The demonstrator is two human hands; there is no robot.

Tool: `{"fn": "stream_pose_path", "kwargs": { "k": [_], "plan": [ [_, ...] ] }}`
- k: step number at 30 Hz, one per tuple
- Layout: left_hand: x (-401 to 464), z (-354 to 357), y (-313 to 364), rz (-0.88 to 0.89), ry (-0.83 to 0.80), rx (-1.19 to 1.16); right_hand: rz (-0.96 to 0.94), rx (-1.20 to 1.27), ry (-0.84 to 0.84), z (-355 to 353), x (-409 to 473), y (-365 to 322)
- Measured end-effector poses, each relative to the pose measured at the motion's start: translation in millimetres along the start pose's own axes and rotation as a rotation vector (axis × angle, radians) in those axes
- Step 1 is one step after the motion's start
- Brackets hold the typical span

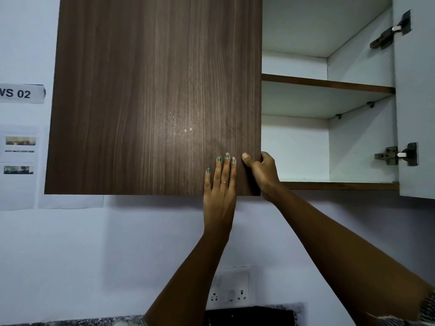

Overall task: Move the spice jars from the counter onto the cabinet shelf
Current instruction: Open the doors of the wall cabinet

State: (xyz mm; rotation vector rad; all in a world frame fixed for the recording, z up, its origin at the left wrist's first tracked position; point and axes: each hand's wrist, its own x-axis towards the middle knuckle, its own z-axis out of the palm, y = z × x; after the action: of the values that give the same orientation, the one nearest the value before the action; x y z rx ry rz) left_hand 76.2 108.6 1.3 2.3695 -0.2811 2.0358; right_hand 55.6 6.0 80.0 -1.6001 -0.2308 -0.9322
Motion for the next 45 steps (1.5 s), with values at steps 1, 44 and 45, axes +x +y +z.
{"fn": "stream_pose_path", "kwargs": {
  "k": [1, 44, 45],
  "plan": [
    [-0.1, -2.9, -0.9, 0.004, 0.001, -0.004, 0.004, 0.004, 0.003, -0.6, -1.7, -1.8],
    [-48.5, -243.4, -44.7, -0.255, 0.101, -0.632, -0.442, 0.003, 0.227, -2.9, -222.1, -176.0],
    [-50.3, -248.8, -49.5, -0.261, 0.107, -0.64, -0.45, 0.017, 0.225, 0.1, -228.7, -181.1]
  ]
}}
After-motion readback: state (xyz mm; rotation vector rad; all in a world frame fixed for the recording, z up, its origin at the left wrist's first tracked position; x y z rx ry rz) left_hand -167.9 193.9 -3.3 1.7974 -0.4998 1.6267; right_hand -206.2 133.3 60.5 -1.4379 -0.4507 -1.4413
